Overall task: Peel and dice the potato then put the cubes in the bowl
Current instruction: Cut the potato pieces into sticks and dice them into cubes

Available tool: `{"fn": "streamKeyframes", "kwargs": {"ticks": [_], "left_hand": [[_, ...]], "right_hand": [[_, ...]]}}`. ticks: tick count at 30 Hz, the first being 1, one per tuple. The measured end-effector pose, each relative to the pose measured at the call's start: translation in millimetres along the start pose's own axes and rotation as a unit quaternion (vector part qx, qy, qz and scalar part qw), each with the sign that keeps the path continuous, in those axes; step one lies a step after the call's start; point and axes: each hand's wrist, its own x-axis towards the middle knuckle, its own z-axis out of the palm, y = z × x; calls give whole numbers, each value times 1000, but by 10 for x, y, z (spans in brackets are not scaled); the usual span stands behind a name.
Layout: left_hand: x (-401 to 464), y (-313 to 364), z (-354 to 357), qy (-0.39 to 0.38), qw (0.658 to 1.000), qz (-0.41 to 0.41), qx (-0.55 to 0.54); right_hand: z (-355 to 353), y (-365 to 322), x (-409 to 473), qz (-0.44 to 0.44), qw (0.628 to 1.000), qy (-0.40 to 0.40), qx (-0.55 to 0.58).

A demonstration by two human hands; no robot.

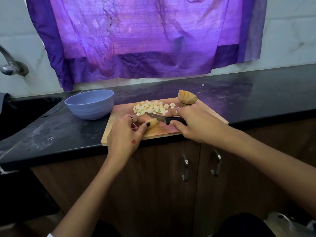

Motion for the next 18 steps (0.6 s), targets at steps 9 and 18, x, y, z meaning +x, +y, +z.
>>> {"fn": "streamKeyframes", "kwargs": {"ticks": [9,18], "left_hand": [[-24,68,-13,3,1000,-14,6],[-25,67,-30,-14,1000,-16,1]], "right_hand": [[24,-54,-104,-41,995,-5,-94],[-58,20,-228,-20,994,26,-107]]}}
